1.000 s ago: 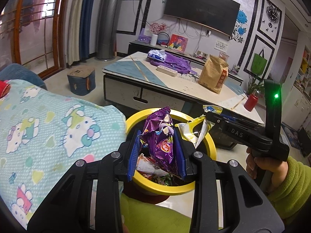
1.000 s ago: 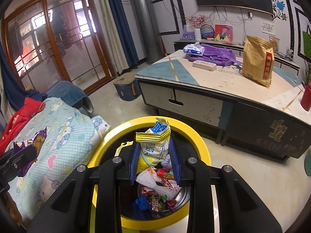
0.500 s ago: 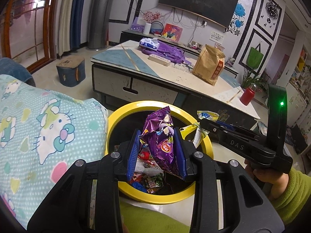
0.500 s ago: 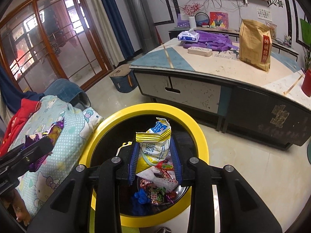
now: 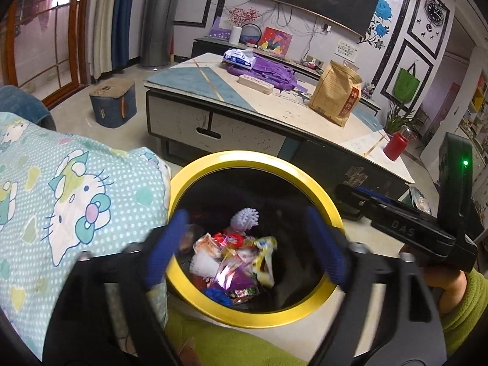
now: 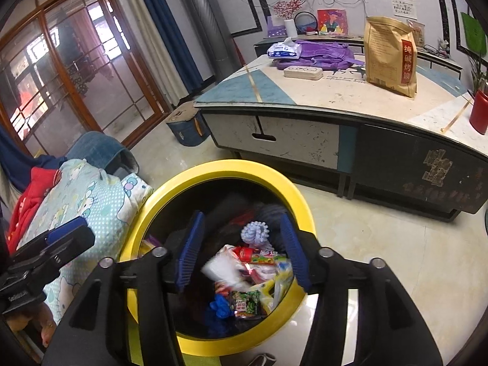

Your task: Collect trash

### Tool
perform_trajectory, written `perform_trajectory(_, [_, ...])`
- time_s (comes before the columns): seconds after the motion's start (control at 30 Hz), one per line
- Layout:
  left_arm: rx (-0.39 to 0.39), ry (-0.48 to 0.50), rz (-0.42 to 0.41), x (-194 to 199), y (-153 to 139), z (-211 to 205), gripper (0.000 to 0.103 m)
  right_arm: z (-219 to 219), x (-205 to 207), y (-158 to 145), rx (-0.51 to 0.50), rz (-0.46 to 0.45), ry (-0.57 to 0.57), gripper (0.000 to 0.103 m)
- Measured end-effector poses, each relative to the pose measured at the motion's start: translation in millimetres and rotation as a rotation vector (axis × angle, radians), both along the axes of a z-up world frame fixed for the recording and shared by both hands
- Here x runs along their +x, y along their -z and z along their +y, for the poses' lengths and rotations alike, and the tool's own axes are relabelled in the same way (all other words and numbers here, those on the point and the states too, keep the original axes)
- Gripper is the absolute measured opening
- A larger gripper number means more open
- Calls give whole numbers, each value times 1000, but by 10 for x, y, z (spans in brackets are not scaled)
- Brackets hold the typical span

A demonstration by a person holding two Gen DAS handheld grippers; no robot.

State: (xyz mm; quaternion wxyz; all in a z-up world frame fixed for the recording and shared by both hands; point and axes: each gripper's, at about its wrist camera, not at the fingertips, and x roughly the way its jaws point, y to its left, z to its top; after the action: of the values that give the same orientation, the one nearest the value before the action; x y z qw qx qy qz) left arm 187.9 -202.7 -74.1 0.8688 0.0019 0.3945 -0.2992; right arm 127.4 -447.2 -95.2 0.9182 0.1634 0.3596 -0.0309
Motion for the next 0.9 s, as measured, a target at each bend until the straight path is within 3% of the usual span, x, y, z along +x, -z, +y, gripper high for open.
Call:
perform_trajectory(0.07, [8,-9,8,4,1,38,90,-6,-20,-25,-9,-4,1,60])
perform_trajectory(0.13, [10,-28,9,1,-14,92,92,6,-42,-55,-16,-10,-1,66])
perform_trajectory(0.33, [1,-111,14,-23,-94,401,92,174,-117,-219,-51,-48,-40,84])
perform_trajectory(0.53, [-2,-202,-27,-160,-250,840,92,520,-176,-397,-70,-87,-123,96])
perform_trajectory(0.77, [10,-310,-102,-456,-431,1311,92,1042,-284,-554,-108,-136,-237,97])
perform_trajectory(0.9, [23,-354,-147,-647,-513,1527,92,1286,-455,-662,-142,-240,-251,97])
